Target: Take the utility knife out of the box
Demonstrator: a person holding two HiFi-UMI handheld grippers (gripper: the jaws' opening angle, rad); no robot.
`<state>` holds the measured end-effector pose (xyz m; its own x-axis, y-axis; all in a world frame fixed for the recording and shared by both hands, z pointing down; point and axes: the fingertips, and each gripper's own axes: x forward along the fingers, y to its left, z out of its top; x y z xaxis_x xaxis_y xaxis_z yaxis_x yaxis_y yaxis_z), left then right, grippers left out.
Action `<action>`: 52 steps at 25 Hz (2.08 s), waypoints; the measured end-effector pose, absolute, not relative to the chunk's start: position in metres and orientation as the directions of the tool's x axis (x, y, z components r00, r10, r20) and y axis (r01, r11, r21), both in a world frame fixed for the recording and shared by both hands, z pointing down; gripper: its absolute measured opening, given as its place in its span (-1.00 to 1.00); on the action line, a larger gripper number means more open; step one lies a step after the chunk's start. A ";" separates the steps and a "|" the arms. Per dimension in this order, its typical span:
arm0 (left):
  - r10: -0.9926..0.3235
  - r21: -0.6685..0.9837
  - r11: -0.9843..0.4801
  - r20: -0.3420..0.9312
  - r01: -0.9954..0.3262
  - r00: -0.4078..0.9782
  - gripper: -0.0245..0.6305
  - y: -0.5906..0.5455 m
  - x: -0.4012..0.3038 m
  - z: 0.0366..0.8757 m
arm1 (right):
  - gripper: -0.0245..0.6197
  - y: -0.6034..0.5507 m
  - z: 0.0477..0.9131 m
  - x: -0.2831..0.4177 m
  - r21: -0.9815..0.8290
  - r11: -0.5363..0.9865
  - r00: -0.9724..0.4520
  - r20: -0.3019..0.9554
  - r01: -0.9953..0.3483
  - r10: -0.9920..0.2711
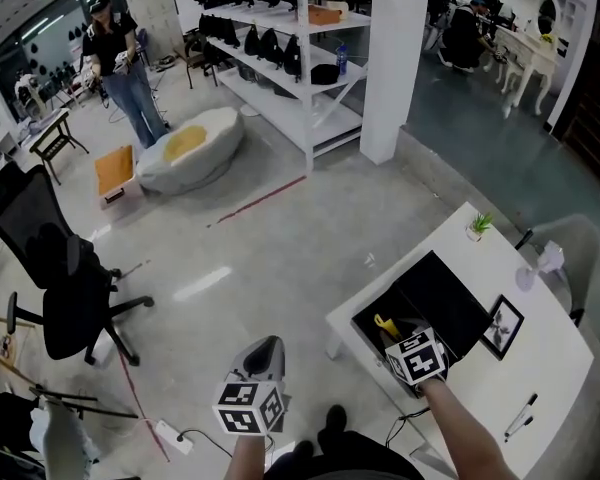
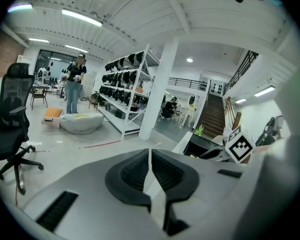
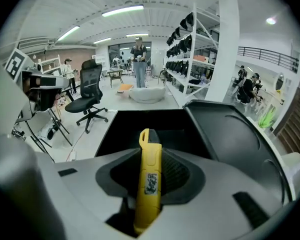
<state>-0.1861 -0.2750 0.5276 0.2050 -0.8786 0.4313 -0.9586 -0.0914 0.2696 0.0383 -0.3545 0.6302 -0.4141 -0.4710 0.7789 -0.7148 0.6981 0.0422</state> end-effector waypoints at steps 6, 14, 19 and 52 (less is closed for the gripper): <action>-0.876 0.269 -0.131 0.420 -0.954 0.238 -0.85 -0.276 -0.177 0.522 | -0.53 -0.351 0.607 0.041 0.007 0.665 -0.464 0.711 -0.747 -0.528; -0.870 0.260 -0.184 0.405 -0.948 0.280 -0.85 -0.277 -0.165 0.514 | -0.53 -0.346 0.565 0.046 -0.022 0.617 -0.513 0.578 -0.787 -0.634; -0.861 0.261 -0.230 0.395 -0.938 0.321 -0.85 -0.277 -0.152 0.512 | -0.53 -0.342 0.541 0.052 -0.010 0.587 -0.510 0.508 -0.809 -0.694; -0.802 0.249 -0.413 0.357 -0.876 0.479 -0.85 -0.286 -0.079 0.499 | -0.53 -0.297 0.358 0.111 -0.150 0.412 -0.421 0.031 -0.899 -0.907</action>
<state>-0.0787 -0.2858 0.4994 0.4794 -0.8018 0.3567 -0.8760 -0.4129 0.2491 0.1105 -0.2967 0.3584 -0.4210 -0.9066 0.0308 -0.8986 0.4122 -0.1504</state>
